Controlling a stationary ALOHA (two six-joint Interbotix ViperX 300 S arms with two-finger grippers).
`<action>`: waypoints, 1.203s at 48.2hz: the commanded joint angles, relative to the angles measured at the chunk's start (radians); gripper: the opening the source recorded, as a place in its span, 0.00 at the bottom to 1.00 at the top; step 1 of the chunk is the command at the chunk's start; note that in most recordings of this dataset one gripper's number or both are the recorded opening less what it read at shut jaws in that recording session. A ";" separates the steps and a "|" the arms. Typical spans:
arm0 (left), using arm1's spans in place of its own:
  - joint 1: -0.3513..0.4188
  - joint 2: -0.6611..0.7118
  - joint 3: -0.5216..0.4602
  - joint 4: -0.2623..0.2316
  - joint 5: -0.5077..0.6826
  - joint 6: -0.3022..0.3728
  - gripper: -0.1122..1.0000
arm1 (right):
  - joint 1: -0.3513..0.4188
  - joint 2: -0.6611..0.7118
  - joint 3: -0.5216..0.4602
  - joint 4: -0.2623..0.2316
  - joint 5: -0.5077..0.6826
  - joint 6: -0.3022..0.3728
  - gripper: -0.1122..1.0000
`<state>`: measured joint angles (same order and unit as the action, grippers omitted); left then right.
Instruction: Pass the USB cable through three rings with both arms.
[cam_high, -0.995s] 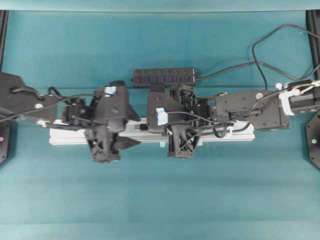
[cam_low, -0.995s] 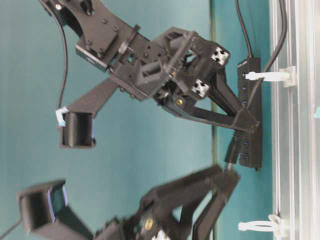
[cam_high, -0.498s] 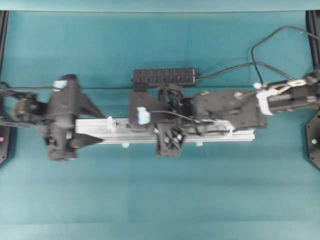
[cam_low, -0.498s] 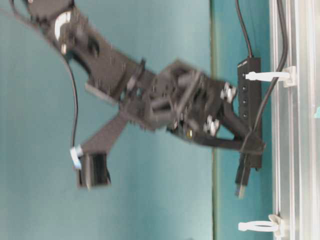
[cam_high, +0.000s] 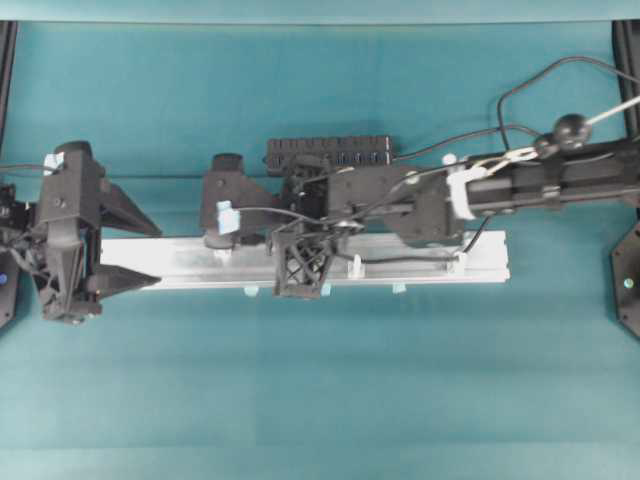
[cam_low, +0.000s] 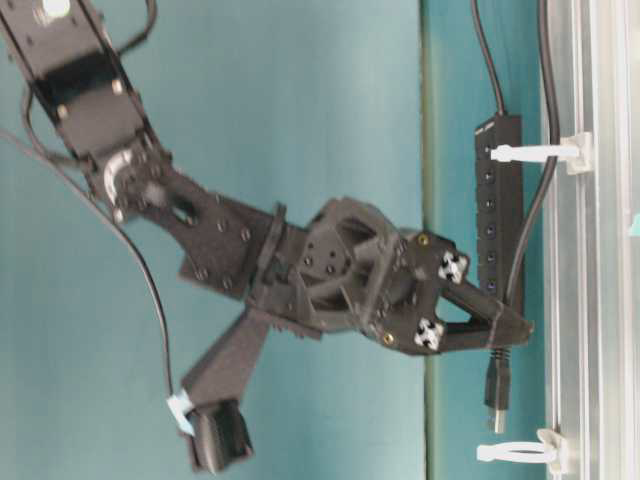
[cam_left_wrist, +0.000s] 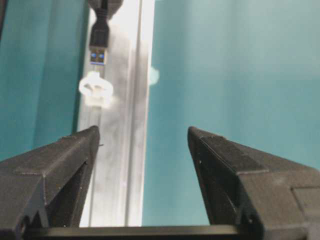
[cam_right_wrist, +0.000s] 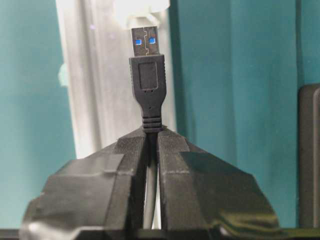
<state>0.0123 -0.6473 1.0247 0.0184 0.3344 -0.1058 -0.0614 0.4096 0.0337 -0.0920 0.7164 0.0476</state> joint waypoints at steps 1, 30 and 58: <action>0.005 -0.003 -0.006 0.003 -0.003 0.000 0.79 | -0.003 0.006 -0.032 -0.002 0.008 -0.006 0.03; 0.017 -0.003 0.008 0.003 -0.009 -0.002 0.79 | -0.008 0.035 -0.044 0.000 0.003 -0.011 0.03; 0.032 0.015 0.008 0.003 -0.049 -0.002 0.78 | -0.006 0.040 -0.044 0.000 -0.041 -0.012 0.03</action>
<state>0.0399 -0.6335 1.0446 0.0184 0.2945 -0.1058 -0.0706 0.4556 0.0015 -0.0920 0.6811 0.0460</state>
